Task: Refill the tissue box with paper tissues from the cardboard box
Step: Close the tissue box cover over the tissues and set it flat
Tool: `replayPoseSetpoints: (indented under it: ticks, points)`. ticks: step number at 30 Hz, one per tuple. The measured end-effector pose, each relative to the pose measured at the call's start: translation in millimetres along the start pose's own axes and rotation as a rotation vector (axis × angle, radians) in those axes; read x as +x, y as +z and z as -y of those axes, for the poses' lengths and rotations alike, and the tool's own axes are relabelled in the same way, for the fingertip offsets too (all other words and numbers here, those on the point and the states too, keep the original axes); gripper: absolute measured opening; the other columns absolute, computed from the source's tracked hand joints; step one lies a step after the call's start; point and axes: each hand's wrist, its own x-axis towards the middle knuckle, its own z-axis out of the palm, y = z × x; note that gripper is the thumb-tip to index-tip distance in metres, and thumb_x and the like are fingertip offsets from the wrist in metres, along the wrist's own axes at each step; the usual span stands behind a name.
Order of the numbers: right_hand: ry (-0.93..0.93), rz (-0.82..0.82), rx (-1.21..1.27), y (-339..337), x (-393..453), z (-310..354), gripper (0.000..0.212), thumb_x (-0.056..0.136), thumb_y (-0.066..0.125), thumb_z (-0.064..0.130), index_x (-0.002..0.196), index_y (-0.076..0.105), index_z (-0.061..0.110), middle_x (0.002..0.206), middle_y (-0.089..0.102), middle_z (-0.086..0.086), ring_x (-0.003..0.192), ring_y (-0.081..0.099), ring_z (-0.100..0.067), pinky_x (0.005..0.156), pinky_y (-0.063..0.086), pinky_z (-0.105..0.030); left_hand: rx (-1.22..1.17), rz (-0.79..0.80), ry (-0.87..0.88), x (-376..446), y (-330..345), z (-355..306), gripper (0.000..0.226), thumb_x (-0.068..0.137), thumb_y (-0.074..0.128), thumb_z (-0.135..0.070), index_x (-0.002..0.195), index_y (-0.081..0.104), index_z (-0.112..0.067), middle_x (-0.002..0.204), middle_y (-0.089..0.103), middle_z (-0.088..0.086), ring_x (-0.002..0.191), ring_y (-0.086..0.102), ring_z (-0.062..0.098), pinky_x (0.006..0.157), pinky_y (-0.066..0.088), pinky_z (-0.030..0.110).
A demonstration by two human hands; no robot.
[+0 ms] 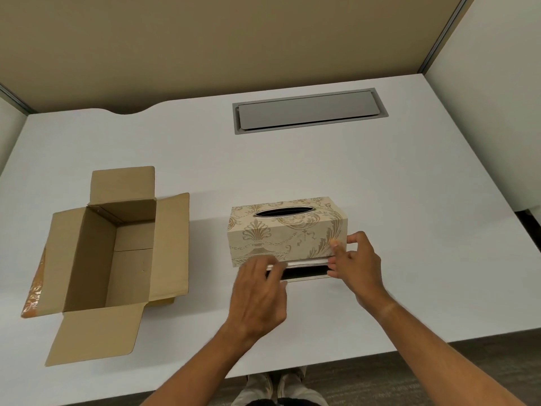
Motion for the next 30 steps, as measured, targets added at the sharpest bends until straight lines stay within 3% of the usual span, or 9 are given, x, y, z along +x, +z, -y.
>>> replayPoseSetpoints:
  ticks: [3,6,10,14,19,22,25,27,30]
  points:
    - [0.015,-0.011,0.066,1.1,-2.3,-3.5,0.026,0.095,0.064,0.025,0.110,0.049,0.009,0.095,0.071,-0.016,0.081,0.073,-0.023,0.063,0.063,-0.031,-0.016,-0.098,-0.133,14.6,-12.0,15.4,0.053,0.071,0.073,-0.023,0.118,0.051,-0.011,0.120,0.051,0.017,0.111,0.044,0.029,0.090,0.044,0.039]
    - [0.027,-0.018,0.115,1.6,-3.3,-7.4,0.026,0.094,0.066,0.026,0.109,0.050,0.011,0.096,0.071,-0.016,0.084,0.074,-0.025,0.067,0.063,-0.033,-0.149,-0.121,-0.458,29.5,-24.9,25.7,0.061,0.078,0.071,-0.025,0.131,0.046,-0.011,0.128,0.039,0.014,0.120,0.035,0.027,0.098,0.035,0.034]
    - [0.082,-0.011,0.202,1.2,-3.3,-10.9,0.026,0.093,0.067,0.026,0.106,0.051,0.011,0.094,0.072,-0.016,0.082,0.075,-0.026,0.068,0.062,-0.032,-0.665,-0.098,-0.907,35.7,-26.2,35.6,0.042,0.090,0.062,-0.037,0.126,0.049,-0.020,0.122,0.051,0.002,0.114,0.051,0.018,0.081,0.047,0.024]
    - [0.141,0.007,0.261,1.5,2.4,-14.1,0.022,0.093,0.067,0.025,0.101,0.050,0.013,0.095,0.073,-0.016,0.081,0.076,-0.026,0.073,0.062,-0.033,-0.932,-0.038,-1.140,37.2,-27.0,33.2,0.026,0.091,0.057,-0.044,0.106,0.053,-0.023,0.108,0.064,0.005,0.095,0.064,0.018,0.074,0.055,0.033]
    - [0.177,0.021,0.300,1.4,5.9,-19.9,0.020,0.092,0.069,0.022,0.097,0.050,0.015,0.100,0.073,-0.018,0.083,0.076,-0.027,0.080,0.062,-0.039,-1.025,0.010,-1.280,39.2,-27.9,35.0,0.039,0.085,0.057,-0.058,0.099,0.050,-0.022,0.107,0.067,0.004,0.095,0.064,0.017,0.074,0.056,0.041]
    - [0.190,0.016,0.310,1.4,5.6,-19.6,0.021,0.092,0.069,0.023,0.100,0.051,0.015,0.102,0.072,-0.019,0.086,0.076,-0.028,0.078,0.062,-0.039,-1.099,0.045,-1.377,41.6,-27.3,35.2,0.054,0.080,0.058,-0.065,0.107,0.051,-0.019,0.112,0.063,0.002,0.098,0.061,0.015,0.078,0.055,0.044]
    - [0.206,0.024,0.302,1.2,3.7,-16.4,0.023,0.092,0.068,0.027,0.104,0.051,0.018,0.105,0.071,-0.015,0.090,0.074,-0.027,0.074,0.062,-0.039,-1.216,0.121,-1.474,43.9,-26.2,36.5,0.081,0.060,0.062,-0.079,0.121,0.054,-0.025,0.121,0.062,0.004,0.110,0.058,0.024,0.069,0.056,0.041]
    - [0.218,0.027,0.301,1.9,1.7,-13.7,0.026,0.092,0.068,0.030,0.108,0.050,0.019,0.104,0.070,-0.013,0.089,0.073,-0.026,0.069,0.062,-0.037,-1.311,0.113,-1.537,47.4,-26.3,34.2,0.082,0.065,0.063,-0.075,0.127,0.047,-0.024,0.126,0.058,0.006,0.115,0.053,0.028,0.074,0.055,0.042]
    - [0.223,0.026,0.330,3.7,-0.7,-10.7,0.032,0.092,0.067,0.032,0.114,0.048,0.018,0.102,0.069,-0.012,0.088,0.074,-0.027,0.066,0.061,-0.033,-0.961,0.022,-1.386,45.6,-25.7,25.3,0.075,0.075,0.062,-0.068,0.127,0.038,-0.020,0.134,0.040,0.010,0.124,0.039,0.028,0.092,0.044,0.041]
